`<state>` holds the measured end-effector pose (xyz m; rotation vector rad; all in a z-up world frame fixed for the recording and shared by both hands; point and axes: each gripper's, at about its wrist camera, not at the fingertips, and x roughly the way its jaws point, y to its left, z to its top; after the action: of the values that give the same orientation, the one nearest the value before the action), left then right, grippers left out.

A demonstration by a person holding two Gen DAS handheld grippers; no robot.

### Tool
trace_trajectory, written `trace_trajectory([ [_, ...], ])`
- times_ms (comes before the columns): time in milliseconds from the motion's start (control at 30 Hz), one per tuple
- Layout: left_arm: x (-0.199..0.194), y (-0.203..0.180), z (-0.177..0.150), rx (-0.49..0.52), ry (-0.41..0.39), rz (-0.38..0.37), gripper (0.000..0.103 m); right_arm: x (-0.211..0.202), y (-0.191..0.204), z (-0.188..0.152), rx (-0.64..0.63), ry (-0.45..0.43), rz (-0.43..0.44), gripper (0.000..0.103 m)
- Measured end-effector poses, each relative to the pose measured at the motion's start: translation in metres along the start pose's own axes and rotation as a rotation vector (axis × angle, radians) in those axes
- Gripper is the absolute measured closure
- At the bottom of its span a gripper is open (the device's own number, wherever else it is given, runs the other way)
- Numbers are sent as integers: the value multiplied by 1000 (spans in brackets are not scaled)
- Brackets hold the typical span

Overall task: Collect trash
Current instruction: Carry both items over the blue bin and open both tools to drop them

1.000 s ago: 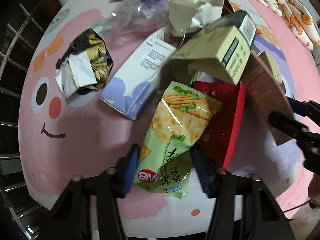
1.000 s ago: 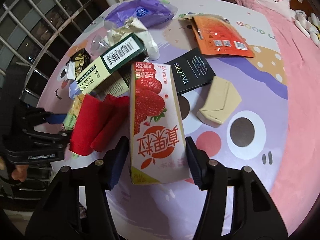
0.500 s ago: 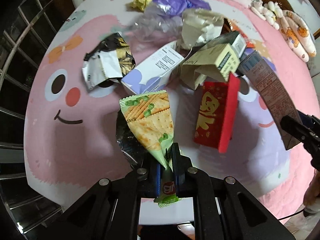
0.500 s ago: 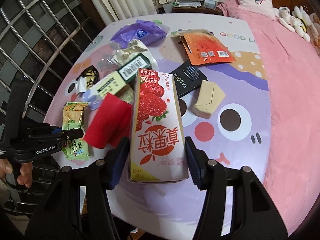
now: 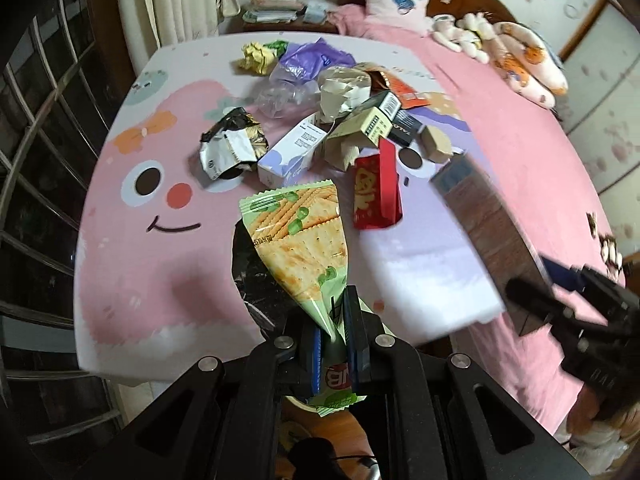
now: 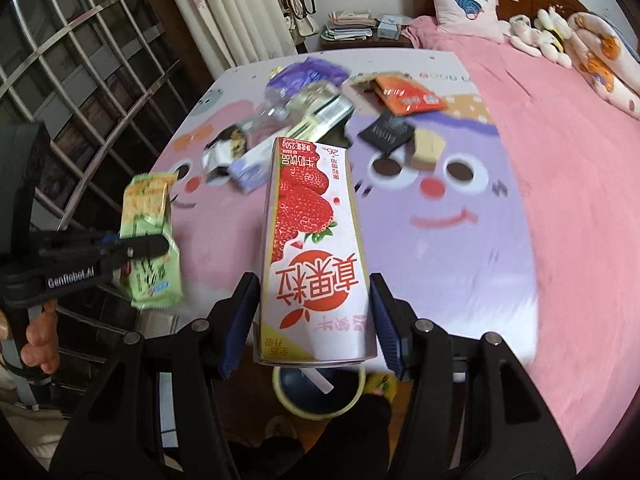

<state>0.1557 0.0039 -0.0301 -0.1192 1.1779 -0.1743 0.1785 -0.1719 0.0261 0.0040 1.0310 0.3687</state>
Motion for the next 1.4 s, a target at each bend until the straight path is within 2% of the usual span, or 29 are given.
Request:
trace_trajectory([
  [267,-12,6,-88,99,27,-14,94,-9,56,-104,39,30,-25,51],
  [433,8,-1,-129,148,82,-27,94,6,62,-157,74,125,-39,51],
  [567,36,-9,-157,175,108,-31,94,34,59,-190,100,197,-41,51],
  [767,106,-11,-204,185,187,-50,94,105,38,-244,186,299,-70,50],
  [867,159,-5,-226,179,240,-45,94,150,21,-274,245,355,-89,50],
  [1033,240,0,-242,196,285,-25,93,225,-2,-314,262,407,-124,50],
  [1233,322,8,-242,192,287,16,93,299,-27,-348,276,446,-143,50],
  [1267,332,9,-243,189,294,19,92,308,-28,-351,274,448,-147,50],
  [1333,355,15,-243,178,322,15,82,328,-34,-348,278,449,-134,49],
  [1367,362,17,-244,173,327,15,68,334,-37,-348,286,448,-122,49],
  [1400,369,22,-244,166,327,17,48,338,-38,-348,295,449,-109,49],
])
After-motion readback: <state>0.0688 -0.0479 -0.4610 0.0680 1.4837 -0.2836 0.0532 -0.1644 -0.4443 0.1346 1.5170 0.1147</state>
